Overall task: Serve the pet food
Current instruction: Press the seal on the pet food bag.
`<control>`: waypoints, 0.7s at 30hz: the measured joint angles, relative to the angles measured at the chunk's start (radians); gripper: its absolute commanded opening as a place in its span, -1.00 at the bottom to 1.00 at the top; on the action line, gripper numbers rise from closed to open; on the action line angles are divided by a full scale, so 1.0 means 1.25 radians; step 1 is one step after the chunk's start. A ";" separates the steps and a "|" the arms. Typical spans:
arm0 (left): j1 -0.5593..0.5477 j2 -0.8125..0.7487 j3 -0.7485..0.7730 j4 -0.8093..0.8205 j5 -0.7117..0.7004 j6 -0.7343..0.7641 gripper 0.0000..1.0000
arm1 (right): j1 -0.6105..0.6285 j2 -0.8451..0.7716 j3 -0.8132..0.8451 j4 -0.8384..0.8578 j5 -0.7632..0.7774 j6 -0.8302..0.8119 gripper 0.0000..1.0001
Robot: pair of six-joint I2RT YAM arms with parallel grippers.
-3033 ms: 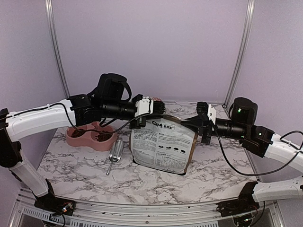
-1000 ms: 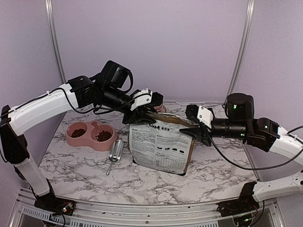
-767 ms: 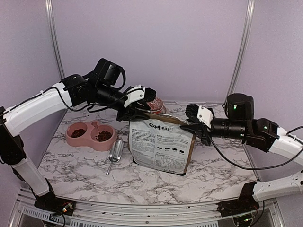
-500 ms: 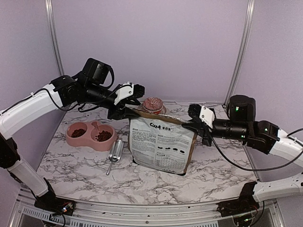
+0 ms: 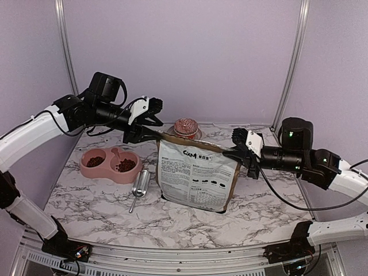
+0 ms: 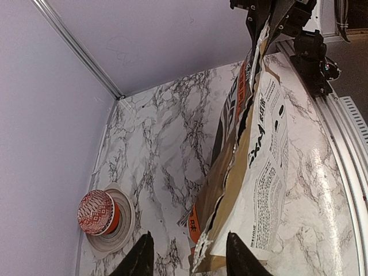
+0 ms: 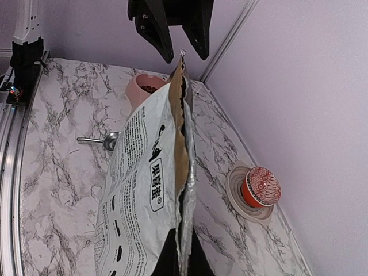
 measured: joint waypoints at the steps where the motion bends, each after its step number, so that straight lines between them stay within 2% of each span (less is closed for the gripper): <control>1: 0.000 0.002 0.000 0.002 0.006 0.001 -0.22 | 0.000 -0.003 -0.003 0.002 -0.001 0.000 -1.00; 8: 0.001 0.034 0.006 0.007 0.038 0.003 -0.28 | 0.000 -0.014 -0.014 0.007 -0.006 -0.001 -1.00; 13: 0.001 0.052 0.009 -0.007 0.055 0.009 -0.71 | 0.000 -0.014 -0.015 0.008 -0.006 -0.002 -1.00; 15: 0.001 0.054 0.009 -0.011 0.062 0.013 -0.98 | -0.007 -0.015 -0.018 0.012 -0.009 -0.002 -1.00; 21: 0.000 0.055 0.009 -0.015 0.063 0.020 -1.00 | -0.024 -0.019 -0.023 0.022 -0.015 -0.003 -1.00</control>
